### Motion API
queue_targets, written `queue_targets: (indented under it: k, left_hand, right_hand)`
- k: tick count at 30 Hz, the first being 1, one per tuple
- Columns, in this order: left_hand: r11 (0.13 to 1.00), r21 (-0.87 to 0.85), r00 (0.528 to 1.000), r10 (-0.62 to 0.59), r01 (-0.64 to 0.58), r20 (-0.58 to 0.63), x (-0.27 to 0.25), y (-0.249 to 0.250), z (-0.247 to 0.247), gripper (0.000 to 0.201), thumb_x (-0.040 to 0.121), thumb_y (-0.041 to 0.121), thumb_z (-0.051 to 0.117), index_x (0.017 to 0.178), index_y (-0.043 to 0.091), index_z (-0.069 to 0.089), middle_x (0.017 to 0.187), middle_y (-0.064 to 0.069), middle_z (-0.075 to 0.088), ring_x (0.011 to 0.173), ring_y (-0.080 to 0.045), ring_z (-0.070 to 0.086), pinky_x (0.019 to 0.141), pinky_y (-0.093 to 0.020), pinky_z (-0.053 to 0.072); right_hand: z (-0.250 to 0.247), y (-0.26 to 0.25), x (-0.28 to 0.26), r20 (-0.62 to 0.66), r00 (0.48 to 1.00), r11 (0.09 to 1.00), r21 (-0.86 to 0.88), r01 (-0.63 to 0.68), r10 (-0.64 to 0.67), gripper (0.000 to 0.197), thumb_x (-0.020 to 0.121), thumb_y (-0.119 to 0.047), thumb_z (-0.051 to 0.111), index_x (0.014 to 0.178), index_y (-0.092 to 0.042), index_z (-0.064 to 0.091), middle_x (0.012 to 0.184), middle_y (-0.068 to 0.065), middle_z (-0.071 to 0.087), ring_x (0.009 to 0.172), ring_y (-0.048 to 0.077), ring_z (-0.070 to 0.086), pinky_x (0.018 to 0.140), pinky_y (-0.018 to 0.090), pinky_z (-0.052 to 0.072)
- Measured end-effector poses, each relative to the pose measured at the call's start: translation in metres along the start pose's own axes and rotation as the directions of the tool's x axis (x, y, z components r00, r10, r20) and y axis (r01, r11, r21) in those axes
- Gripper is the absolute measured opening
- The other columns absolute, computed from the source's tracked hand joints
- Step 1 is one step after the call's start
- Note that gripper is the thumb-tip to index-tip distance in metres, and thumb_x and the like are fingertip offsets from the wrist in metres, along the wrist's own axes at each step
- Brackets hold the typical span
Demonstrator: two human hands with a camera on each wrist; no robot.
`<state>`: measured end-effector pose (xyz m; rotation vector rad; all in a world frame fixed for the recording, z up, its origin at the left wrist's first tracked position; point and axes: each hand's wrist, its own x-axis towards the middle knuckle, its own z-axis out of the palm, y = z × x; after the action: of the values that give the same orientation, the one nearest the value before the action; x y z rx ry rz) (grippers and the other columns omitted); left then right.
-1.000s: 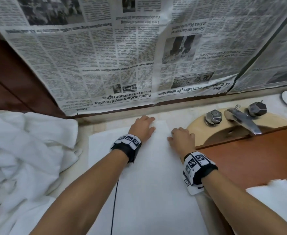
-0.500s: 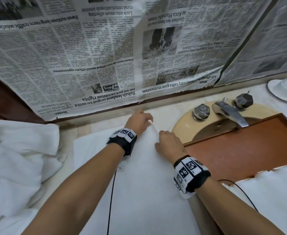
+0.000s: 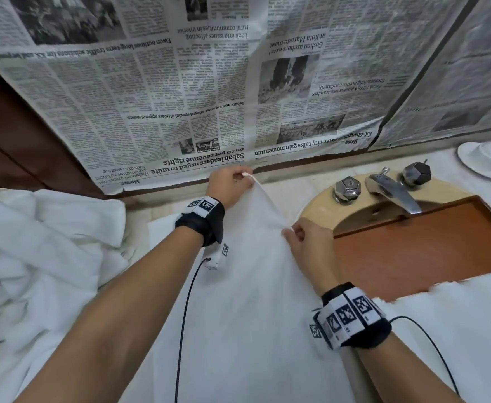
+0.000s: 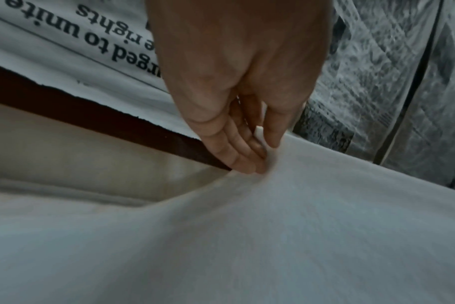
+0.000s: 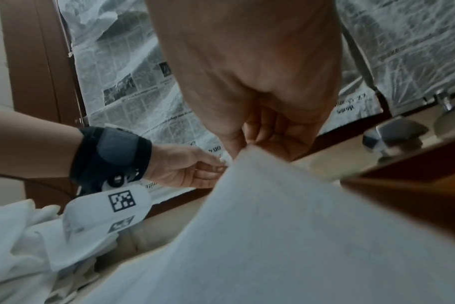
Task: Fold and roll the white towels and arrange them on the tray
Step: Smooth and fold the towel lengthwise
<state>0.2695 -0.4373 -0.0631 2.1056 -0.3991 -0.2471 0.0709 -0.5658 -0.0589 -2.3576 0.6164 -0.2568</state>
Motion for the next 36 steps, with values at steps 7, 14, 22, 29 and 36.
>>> queue_targets:
  k: [7, 14, 22, 29, 36]
  left_hand:
    - [0.967, -0.232, 0.994, -0.101, 0.109, 0.047, -0.035, 0.001, -0.002, 0.02, 0.092, 0.023, 0.07, 0.108, 0.012, 0.07, 0.087, 0.003, 0.071, 0.084, -0.016, 0.074, 0.077, -0.035, 0.061]
    - [0.929, -0.301, 0.977, -0.198, 0.214, 0.082, -0.061, -0.036, -0.033, 0.018, 0.089, 0.005, 0.069, 0.105, 0.013, 0.067, 0.078, -0.006, 0.06, 0.069, -0.011, 0.068, 0.073, -0.028, 0.059]
    - [0.881, -0.337, 0.94, -0.34, 0.332, 0.036, -0.077, -0.075, -0.097, 0.023, 0.089, 0.002, 0.069, 0.099, 0.016, 0.056, 0.088, -0.012, 0.067, 0.076, -0.017, 0.066, 0.067, -0.026, 0.053]
    - [0.935, -0.121, 0.935, -0.345, 0.334, -0.08, -0.079, -0.116, -0.129, 0.022, 0.085, 0.006, 0.071, 0.098, 0.018, 0.059, 0.088, -0.007, 0.067, 0.077, -0.021, 0.067, 0.078, -0.034, 0.056]
    - [0.94, 0.094, 0.936, -0.309, 0.328, -0.17, -0.08, -0.139, -0.127, 0.018, 0.085, 0.004, 0.062, 0.099, 0.016, 0.063, 0.073, 0.006, 0.06, 0.068, -0.004, 0.053, 0.055, -0.003, 0.036]
  right_hand:
    - [-0.004, -0.01, -0.006, 0.041, 0.998, 0.998, -0.048, 0.047, -0.045, 0.025, 0.093, -0.026, 0.066, 0.074, -0.015, 0.054, 0.064, -0.002, 0.056, 0.063, 0.019, 0.052, 0.057, 0.031, 0.037]
    - [0.006, -0.03, -0.034, 0.146, 0.981, 0.981, -0.126, 0.146, -0.127, 0.023, 0.096, -0.031, 0.062, 0.081, -0.014, 0.056, 0.068, 0.002, 0.061, 0.067, 0.025, 0.058, 0.061, 0.039, 0.049]
    - [0.05, -0.097, -0.057, 0.409, 0.882, 0.871, -0.315, 0.377, -0.234, 0.017, 0.102, -0.026, 0.046, 0.092, -0.013, 0.042, 0.09, 0.013, 0.064, 0.073, 0.03, 0.052, 0.06, 0.034, 0.036]
    - [0.102, -0.144, -0.062, 0.513, 0.827, 0.806, -0.374, 0.458, -0.232, 0.007, 0.098, -0.008, 0.047, 0.104, -0.006, 0.05, 0.101, 0.015, 0.063, 0.089, 0.034, 0.063, 0.058, 0.032, 0.031]
    - [0.149, -0.147, -0.068, 0.554, 0.805, 0.814, -0.355, 0.459, -0.213, 0.01, 0.095, -0.004, 0.044, 0.093, -0.01, 0.036, 0.07, 0.004, 0.037, 0.057, 0.024, 0.038, 0.045, 0.032, 0.014]
